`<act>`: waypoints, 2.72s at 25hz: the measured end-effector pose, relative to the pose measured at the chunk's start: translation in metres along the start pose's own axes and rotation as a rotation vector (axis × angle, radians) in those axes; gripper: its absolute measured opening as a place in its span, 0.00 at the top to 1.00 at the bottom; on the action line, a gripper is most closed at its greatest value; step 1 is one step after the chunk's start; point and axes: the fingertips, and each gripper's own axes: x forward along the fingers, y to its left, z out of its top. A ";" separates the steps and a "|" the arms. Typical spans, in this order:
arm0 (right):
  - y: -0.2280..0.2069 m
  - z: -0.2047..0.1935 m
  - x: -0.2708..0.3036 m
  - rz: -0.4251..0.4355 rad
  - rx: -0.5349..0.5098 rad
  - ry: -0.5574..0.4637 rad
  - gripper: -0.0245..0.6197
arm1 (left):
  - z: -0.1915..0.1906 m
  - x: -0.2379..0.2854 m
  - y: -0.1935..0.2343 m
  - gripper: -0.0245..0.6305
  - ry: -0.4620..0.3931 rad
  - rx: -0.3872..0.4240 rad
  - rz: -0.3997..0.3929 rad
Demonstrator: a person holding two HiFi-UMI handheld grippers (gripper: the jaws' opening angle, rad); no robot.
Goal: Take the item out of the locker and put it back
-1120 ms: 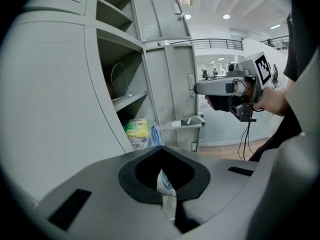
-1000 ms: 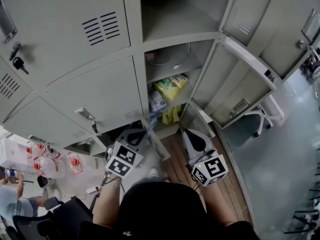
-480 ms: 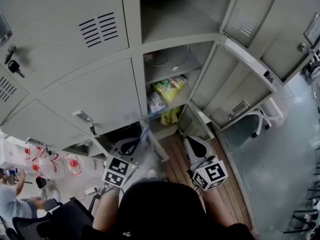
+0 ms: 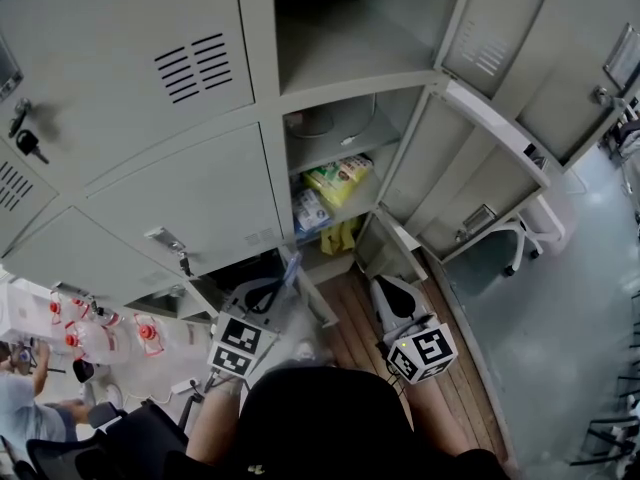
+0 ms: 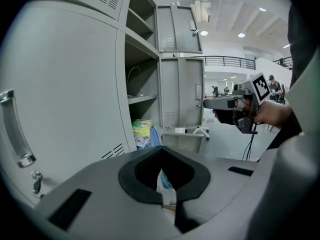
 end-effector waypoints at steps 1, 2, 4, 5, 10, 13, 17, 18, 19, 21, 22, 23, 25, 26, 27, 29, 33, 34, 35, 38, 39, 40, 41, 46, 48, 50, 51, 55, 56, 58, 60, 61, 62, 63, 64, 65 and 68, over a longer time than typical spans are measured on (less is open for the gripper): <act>-0.001 0.002 0.000 -0.002 -0.001 -0.004 0.96 | 0.002 0.000 -0.001 0.95 -0.003 0.004 -0.002; -0.001 0.004 0.000 -0.004 -0.004 -0.007 0.96 | 0.005 0.000 -0.002 0.95 -0.007 0.010 -0.004; -0.002 0.010 0.000 -0.006 -0.010 -0.015 0.96 | 0.013 0.001 -0.004 0.95 -0.018 0.027 -0.004; -0.002 0.013 0.000 -0.007 -0.013 -0.021 0.96 | 0.017 0.001 -0.005 0.95 -0.025 0.039 -0.004; -0.004 0.029 0.001 -0.013 -0.031 -0.053 0.96 | 0.053 0.004 -0.006 0.95 -0.071 0.122 -0.008; -0.005 0.039 0.002 -0.019 -0.043 -0.074 0.96 | 0.080 0.003 -0.004 0.95 -0.106 0.168 0.000; -0.005 0.054 0.002 -0.024 -0.059 -0.102 0.96 | 0.114 -0.001 -0.002 0.95 -0.145 0.227 0.015; -0.005 0.058 0.002 -0.024 -0.063 -0.110 0.96 | 0.122 -0.002 -0.001 0.95 -0.157 0.241 0.018; -0.005 0.062 0.003 -0.025 -0.066 -0.119 0.96 | 0.131 -0.003 0.000 0.95 -0.168 0.255 0.021; -0.005 0.071 0.003 -0.025 -0.070 -0.137 0.96 | 0.149 -0.004 0.001 0.95 -0.188 0.283 0.028; -0.005 0.077 0.003 -0.025 -0.075 -0.145 0.96 | 0.157 -0.005 0.001 0.95 -0.196 0.299 0.032; -0.005 0.083 0.003 -0.027 -0.083 -0.154 0.96 | 0.165 -0.005 0.001 0.95 -0.204 0.314 0.035; -0.005 0.097 0.004 -0.030 -0.108 -0.172 0.96 | 0.183 -0.007 0.001 0.95 -0.223 0.343 0.042; -0.005 0.105 0.004 -0.031 -0.120 -0.181 0.96 | 0.191 -0.008 0.001 0.95 -0.234 0.356 0.047; -0.005 0.112 0.004 -0.031 -0.130 -0.189 0.96 | 0.200 -0.009 0.001 0.95 -0.243 0.366 0.053; -0.006 0.126 0.003 -0.032 -0.147 -0.203 0.96 | 0.214 -0.010 0.003 0.95 -0.259 0.378 0.069; -0.005 0.149 0.001 -0.030 -0.177 -0.228 0.96 | 0.242 -0.014 0.005 0.95 -0.279 0.412 0.101; -0.005 0.153 0.001 -0.031 -0.181 -0.233 0.96 | 0.251 -0.016 0.005 0.95 -0.288 0.427 0.108; -0.006 0.157 0.000 -0.030 -0.183 -0.239 0.96 | 0.261 -0.018 0.005 0.95 -0.300 0.443 0.113; -0.007 0.165 -0.003 -0.028 -0.184 -0.253 0.96 | 0.289 -0.022 0.005 0.95 -0.332 0.487 0.133; -0.008 0.167 -0.004 -0.029 -0.185 -0.256 0.96 | 0.299 -0.024 0.006 0.95 -0.342 0.500 0.140; -0.008 0.169 -0.005 -0.030 -0.186 -0.260 0.96 | 0.308 -0.026 0.006 0.95 -0.353 0.511 0.148; -0.009 0.170 -0.006 -0.031 -0.187 -0.263 0.96 | 0.317 -0.028 0.007 0.95 -0.363 0.521 0.156; -0.014 0.181 -0.012 -0.047 -0.196 -0.286 0.96 | 0.361 -0.039 0.007 0.95 -0.420 0.563 0.187; -0.016 0.188 -0.015 -0.052 -0.206 -0.298 0.96 | 0.377 -0.043 0.006 0.95 -0.440 0.586 0.191; -0.018 0.196 -0.017 -0.056 -0.218 -0.310 0.96 | 0.391 -0.047 0.004 0.95 -0.459 0.609 0.200; -0.019 0.199 -0.018 -0.058 -0.224 -0.316 0.96 | 0.398 -0.049 0.004 0.95 -0.468 0.620 0.205; -0.025 0.209 -0.023 -0.068 -0.232 -0.332 0.96 | 0.419 -0.052 0.009 0.95 -0.490 0.628 0.258; -0.026 0.209 -0.024 -0.069 -0.233 -0.334 0.96 | 0.423 -0.051 0.011 0.95 -0.489 0.627 0.272; -0.028 0.210 -0.025 -0.072 -0.233 -0.337 0.96 | 0.432 -0.047 0.014 0.95 -0.483 0.638 0.285; -0.031 0.210 -0.025 -0.075 -0.233 -0.338 0.96 | 0.438 -0.040 0.016 0.95 -0.472 0.645 0.286; -0.032 0.210 -0.025 -0.077 -0.232 -0.338 0.96 | 0.440 -0.035 0.018 0.95 -0.464 0.647 0.284; -0.034 0.210 -0.025 -0.079 -0.232 -0.338 0.96 | 0.441 -0.030 0.020 0.95 -0.453 0.650 0.283; -0.035 0.210 -0.025 -0.081 -0.231 -0.337 0.96 | 0.442 -0.024 0.022 0.95 -0.441 0.656 0.284; -0.037 0.210 -0.025 -0.083 -0.230 -0.337 0.96 | 0.443 -0.019 0.024 0.95 -0.428 0.665 0.291; -0.039 0.210 -0.025 -0.085 -0.229 -0.336 0.96 | 0.444 -0.014 0.026 0.95 -0.415 0.678 0.300; -0.045 0.210 -0.024 -0.092 -0.224 -0.335 0.96 | 0.446 0.001 0.030 0.95 -0.376 0.718 0.327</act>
